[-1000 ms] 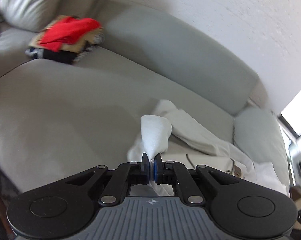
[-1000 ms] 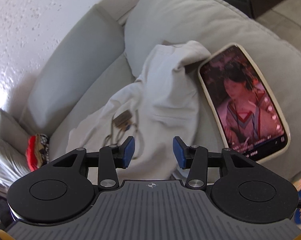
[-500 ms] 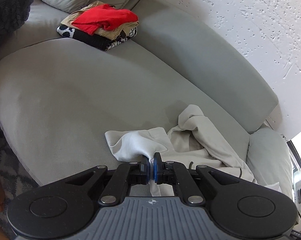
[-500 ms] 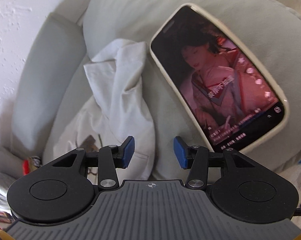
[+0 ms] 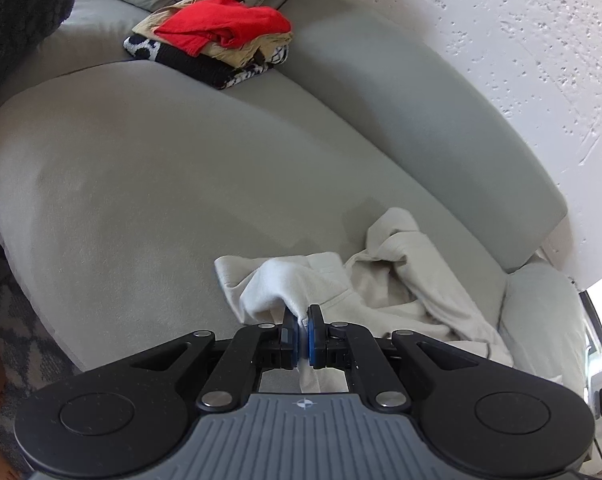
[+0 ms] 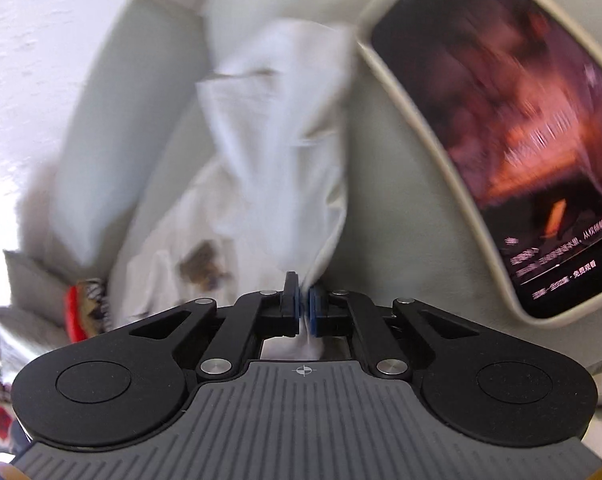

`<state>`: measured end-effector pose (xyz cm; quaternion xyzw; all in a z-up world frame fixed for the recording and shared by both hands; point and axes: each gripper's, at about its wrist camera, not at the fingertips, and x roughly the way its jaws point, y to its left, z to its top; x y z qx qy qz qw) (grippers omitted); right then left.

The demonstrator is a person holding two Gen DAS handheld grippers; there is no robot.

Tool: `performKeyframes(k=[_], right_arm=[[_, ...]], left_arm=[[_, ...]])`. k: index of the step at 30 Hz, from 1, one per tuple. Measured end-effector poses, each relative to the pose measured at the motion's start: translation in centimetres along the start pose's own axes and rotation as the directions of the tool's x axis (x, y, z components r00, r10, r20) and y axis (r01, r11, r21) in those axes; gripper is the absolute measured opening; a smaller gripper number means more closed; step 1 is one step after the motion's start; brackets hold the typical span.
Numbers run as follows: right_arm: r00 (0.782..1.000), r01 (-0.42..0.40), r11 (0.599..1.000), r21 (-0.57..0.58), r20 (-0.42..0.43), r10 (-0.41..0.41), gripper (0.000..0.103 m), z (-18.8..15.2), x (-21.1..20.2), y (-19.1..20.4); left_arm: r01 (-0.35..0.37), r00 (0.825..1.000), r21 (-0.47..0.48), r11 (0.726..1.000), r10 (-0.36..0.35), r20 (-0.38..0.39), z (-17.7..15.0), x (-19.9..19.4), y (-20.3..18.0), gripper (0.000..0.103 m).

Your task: Fold clothes

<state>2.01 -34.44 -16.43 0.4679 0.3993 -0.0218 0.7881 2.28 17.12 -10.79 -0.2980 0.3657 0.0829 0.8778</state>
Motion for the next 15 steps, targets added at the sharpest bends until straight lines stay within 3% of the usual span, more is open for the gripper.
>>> performKeyframes(k=[2,4,6,7,8,9,11,12,13,14,15], right_arm=[[0.995,-0.095,0.995,0.009,0.025,0.095,0.003,0.4,-2.3,2.4],[0.976,-0.2,0.98,-0.014,0.088,0.2,0.003,1.7,-5.7,5.9],[0.94,-0.285,0.955,-0.075,0.171,0.294,0.003,3.1,-9.6,9.9],[0.911,-0.327,0.937,-0.121,0.222,0.346,0.003,3.6,-12.2,11.9],[0.876,-0.364,0.916,-0.17,0.27,0.399,0.003,4.0,-14.7,13.9],[0.828,-0.403,0.886,-0.229,0.322,0.46,0.003,4.0,-17.8,15.8],[0.705,-0.44,0.825,-0.356,0.432,0.562,0.003,3.0,-23.6,18.5],[0.657,-0.424,0.81,-0.405,0.478,0.583,0.003,2.2,-25.8,19.3],[0.606,-0.403,0.796,-0.452,0.52,0.602,0.003,1.5,-27.9,20.1],[0.61,-0.367,0.806,-0.465,0.535,0.585,0.003,1.0,-28.8,21.1],[0.639,-0.356,0.819,-0.449,0.523,0.564,0.003,1.1,-29.1,21.5]], left_arm=[[0.05,0.998,0.002,0.999,-0.05,0.028,0.8,-1.5,-1.0,0.003],[0.129,0.988,0.012,0.992,-0.129,0.089,2.8,-3.8,-2.7,0.003],[0.21,0.963,0.035,0.977,-0.213,0.163,5.3,-6.5,-4.7,0.002],[0.251,0.945,0.049,0.967,-0.256,0.205,6.5,-8.0,-5.7,0.002],[0.299,0.914,0.067,0.952,-0.306,0.266,7.9,-10.1,-6.8,0.002],[0.35,0.874,0.086,0.933,-0.359,0.329,9.2,-12.3,-7.7,0.002],[0.438,0.779,0.127,0.89,-0.447,0.441,10.8,-16.8,-8.9,0.002],[0.468,0.732,0.152,0.87,-0.478,0.486,11.4,-19.0,-9.3,0.002],[0.47,0.71,0.175,0.865,-0.488,0.508,11.7,-20.6,-9.7,0.002],[0.467,0.709,0.183,0.865,-0.491,0.506,12.0,-21.5,-10.0,0.002],[0.483,0.713,0.171,0.859,-0.499,0.493,12.3,-21.9,-10.0,0.002]])
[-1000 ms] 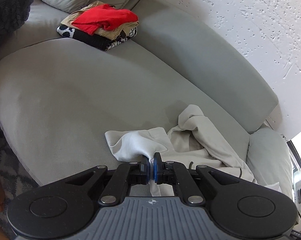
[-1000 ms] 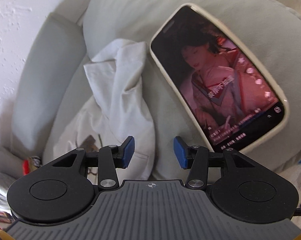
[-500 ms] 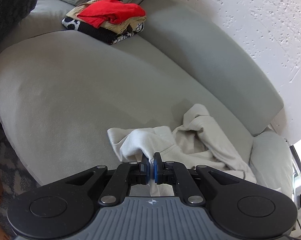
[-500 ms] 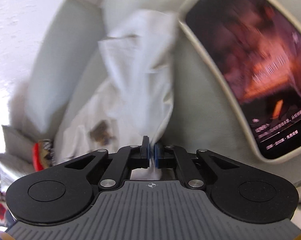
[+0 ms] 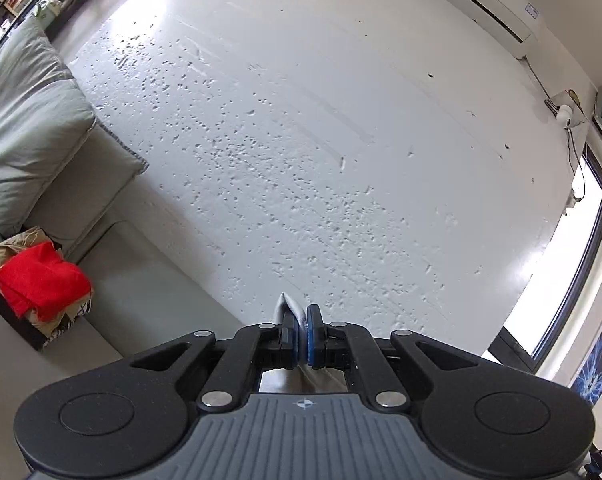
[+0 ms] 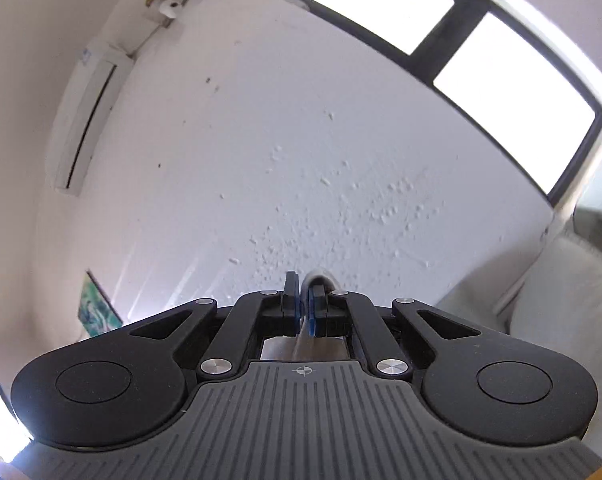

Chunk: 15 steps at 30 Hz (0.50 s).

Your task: Fold clothes

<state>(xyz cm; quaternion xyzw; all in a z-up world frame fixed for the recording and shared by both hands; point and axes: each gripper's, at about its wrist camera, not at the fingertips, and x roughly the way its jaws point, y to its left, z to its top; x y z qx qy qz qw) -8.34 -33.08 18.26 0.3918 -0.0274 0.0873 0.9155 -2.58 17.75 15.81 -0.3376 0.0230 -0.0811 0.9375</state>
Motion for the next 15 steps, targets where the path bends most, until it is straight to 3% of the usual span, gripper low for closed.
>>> performKeyframes(k=[3,6,8,12,15], right_arm=[[1.0,0.004,1.0,0.015,-0.003,-0.004,0.003,1.0,-1.6,1.2],[0.997,-0.032,0.999,0.005,0.072,0.031,0.003,1.8,-5.3,1.7],[1.0,-0.024,0.999,0.022,0.006,0.024,0.003,2.4,-6.4,2.5],[0.998,-0.059,0.998,0.011,0.032,0.059,0.003,3.5,-8.8,3.3],[1.0,-0.007,1.0,-0.009,-0.005,0.007,0.003,3.1,-7.6,3.0]], left_arm=[[0.067,0.998,-0.064,0.996,-0.066,0.006,0.9,-1.6,-0.1,0.002],[0.136,0.987,-0.066,0.989,-0.13,0.09,1.3,-4.9,-0.9,0.002],[0.136,0.987,-0.078,0.988,-0.129,0.09,2.3,-5.9,-1.1,0.002],[0.153,0.985,-0.068,0.986,-0.147,0.088,3.7,-7.5,-1.6,0.002],[0.169,0.984,-0.065,0.983,-0.164,0.074,4.1,-7.4,-1.5,0.002]])
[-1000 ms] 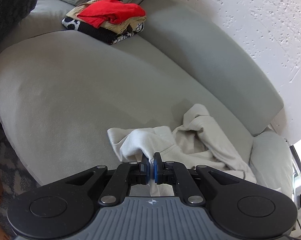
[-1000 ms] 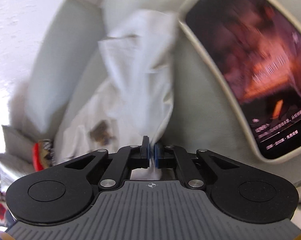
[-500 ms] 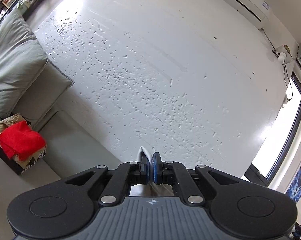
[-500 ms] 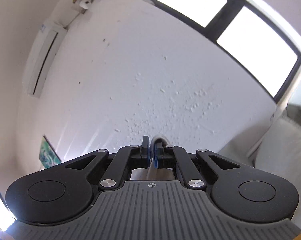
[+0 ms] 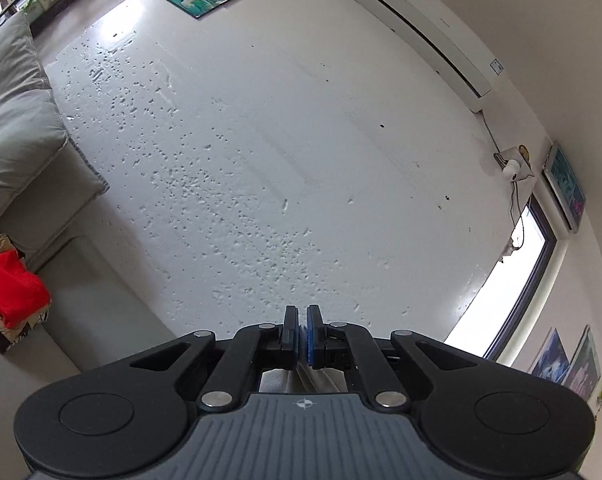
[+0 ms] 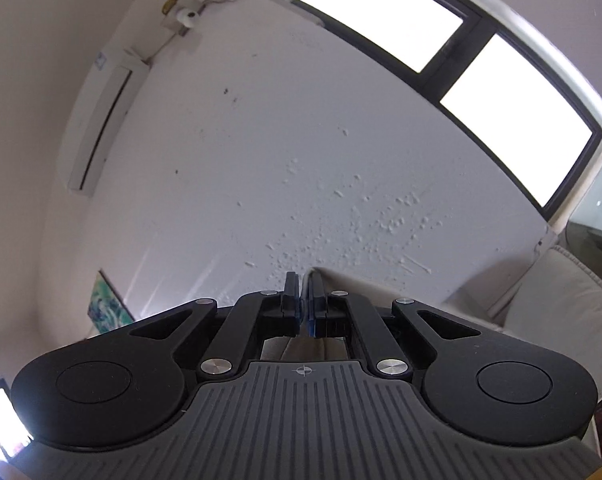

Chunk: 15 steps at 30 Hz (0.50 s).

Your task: Fold clothes

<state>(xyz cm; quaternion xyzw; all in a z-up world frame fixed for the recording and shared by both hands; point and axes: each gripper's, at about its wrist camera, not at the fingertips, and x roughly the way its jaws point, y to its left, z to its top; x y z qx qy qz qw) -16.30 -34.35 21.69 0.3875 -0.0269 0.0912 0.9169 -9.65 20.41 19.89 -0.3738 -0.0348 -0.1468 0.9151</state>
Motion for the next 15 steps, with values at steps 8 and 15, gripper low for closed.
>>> performKeyframes(k=[8,15], right_arm=[[0.9,0.308,0.951,0.022,-0.329,-0.284,0.004,-5.9,20.1,-6.2],[0.944,0.252,0.965,-0.075,-0.2,-0.262,0.003,-4.5,29.1,-2.8]], left_arm=[[-0.287,0.904,0.133,0.949,0.314,-0.291,-3.6,16.4,6.6,0.002],[-0.224,0.948,0.206,0.952,0.262,-0.18,-1.4,25.2,5.2,0.002]])
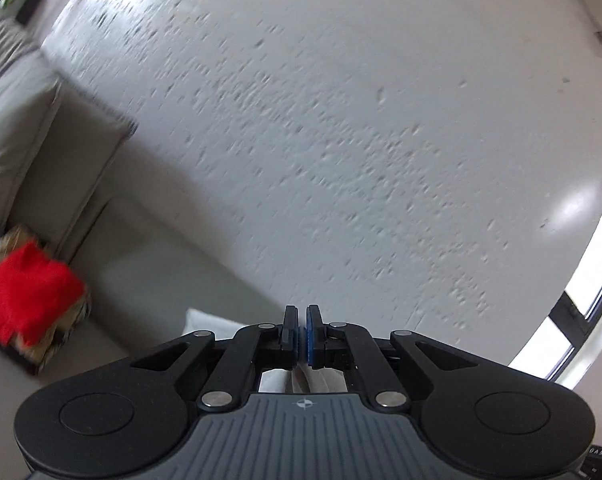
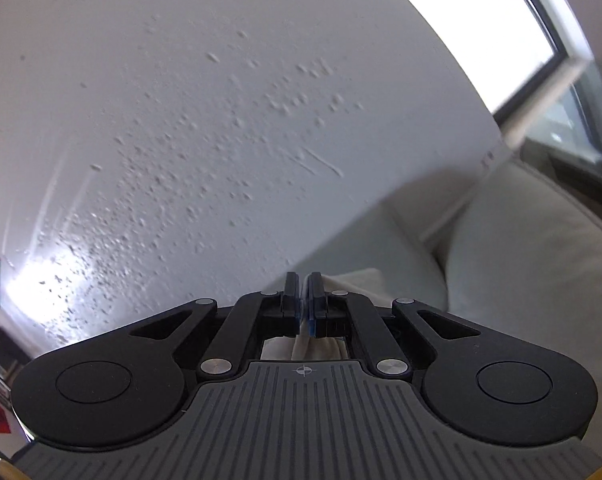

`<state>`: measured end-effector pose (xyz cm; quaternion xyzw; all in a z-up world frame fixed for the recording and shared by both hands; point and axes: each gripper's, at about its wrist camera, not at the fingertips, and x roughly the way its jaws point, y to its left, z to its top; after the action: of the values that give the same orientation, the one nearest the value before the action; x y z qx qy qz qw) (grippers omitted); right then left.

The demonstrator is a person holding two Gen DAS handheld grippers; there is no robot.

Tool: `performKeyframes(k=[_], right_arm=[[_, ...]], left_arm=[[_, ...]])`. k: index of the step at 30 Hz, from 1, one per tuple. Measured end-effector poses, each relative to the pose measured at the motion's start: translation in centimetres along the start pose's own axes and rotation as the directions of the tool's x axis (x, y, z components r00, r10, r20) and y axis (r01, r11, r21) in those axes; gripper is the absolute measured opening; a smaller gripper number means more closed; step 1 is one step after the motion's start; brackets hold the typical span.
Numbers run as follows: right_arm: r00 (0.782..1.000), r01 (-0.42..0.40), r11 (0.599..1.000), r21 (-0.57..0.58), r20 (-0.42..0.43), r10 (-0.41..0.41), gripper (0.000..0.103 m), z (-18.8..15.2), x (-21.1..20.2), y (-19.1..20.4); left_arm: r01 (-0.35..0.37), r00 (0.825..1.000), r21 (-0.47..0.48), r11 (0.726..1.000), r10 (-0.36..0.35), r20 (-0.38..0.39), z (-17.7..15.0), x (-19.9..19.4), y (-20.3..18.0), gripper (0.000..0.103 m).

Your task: Fold clothes

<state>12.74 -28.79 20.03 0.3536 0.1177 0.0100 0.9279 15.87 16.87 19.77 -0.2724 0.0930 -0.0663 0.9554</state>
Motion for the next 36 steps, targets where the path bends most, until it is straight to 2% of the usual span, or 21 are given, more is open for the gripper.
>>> performKeyframes(k=[1,3,5,8,11,14,16,19,21,23,25,30,32,34,36], right_arm=[[1.0,-0.015,1.0,-0.012,0.022,0.016,0.003,0.6,-0.7,0.2],[0.999,-0.032,0.999,-0.026,0.043,0.033,0.003,1.1,-1.7,-0.1],[0.999,-0.026,0.999,-0.022,0.021,0.026,0.003,0.3,-1.8,-1.7],[0.996,0.014,1.0,0.021,-0.083,-0.013,0.003,-2.8,-0.1,-5.6],[0.975,0.091,0.992,0.082,-0.21,-0.072,0.004,-7.5,2.1,-10.3],[0.935,0.189,0.976,0.109,-0.325,-0.145,0.004,-12.9,3.9,-14.8],[0.898,0.258,0.959,0.113,-0.395,-0.195,0.004,-16.2,4.7,-17.3],[0.837,0.345,0.934,0.094,-0.482,-0.261,0.004,-20.7,5.1,-20.5],[0.809,0.378,0.923,0.066,-0.509,-0.295,0.003,-22.5,4.8,-21.4],[0.793,0.4,0.916,0.028,-0.513,-0.33,0.003,-23.5,4.3,-21.8],[0.789,0.414,0.91,-0.001,-0.499,-0.359,0.003,-23.5,3.5,-21.7],[0.811,0.401,0.914,-0.058,-0.442,-0.383,0.003,-21.3,0.4,-19.3],[0.81,0.393,0.916,-0.081,-0.442,-0.386,0.003,-20.9,-1.0,-18.6],[0.802,0.392,0.913,-0.111,-0.445,-0.398,0.003,-20.5,-2.5,-18.2],[0.791,0.396,0.906,-0.147,-0.446,-0.418,0.003,-20.7,-4.0,-18.1]], left_arm=[[0.024,0.999,0.031,0.999,-0.025,0.044,0.8,-0.6,-0.7,0.002],[0.03,0.996,0.062,0.998,-0.035,0.085,1.3,-1.5,-1.0,0.002],[0.027,0.996,0.051,0.998,-0.031,0.084,0.3,-1.8,0.0,0.002],[-0.023,0.999,0.028,0.999,0.022,0.032,-3.4,-0.9,2.5,0.002],[-0.1,0.992,-0.008,0.995,0.099,-0.083,-8.6,0.6,5.9,0.002],[-0.198,0.962,-0.021,0.98,0.191,-0.194,-14.6,2.0,9.7,0.002],[-0.266,0.93,-0.031,0.963,0.248,-0.271,-18.4,2.5,12.3,0.002],[-0.337,0.879,-0.045,0.94,0.297,-0.374,-23.1,2.2,15.2,0.002],[-0.363,0.851,-0.038,0.931,0.314,-0.421,-24.9,1.9,16.2,0.002],[-0.383,0.835,-0.022,0.924,0.336,-0.436,-25.6,1.4,16.8,0.002],[-0.389,0.832,-0.017,0.921,0.343,-0.437,-25.4,0.5,16.8,0.002],[-0.351,0.856,-0.009,0.936,0.317,-0.408,-22.8,-2.8,15.3,0.002],[-0.342,0.855,0.007,0.94,0.314,-0.414,-22.0,-4.1,14.8,0.002],[-0.349,0.839,0.022,0.937,0.323,-0.438,-21.9,-5.6,14.7,0.002],[-0.364,0.815,0.045,0.93,0.342,-0.468,-22.5,-7.1,15.0,0.002]])
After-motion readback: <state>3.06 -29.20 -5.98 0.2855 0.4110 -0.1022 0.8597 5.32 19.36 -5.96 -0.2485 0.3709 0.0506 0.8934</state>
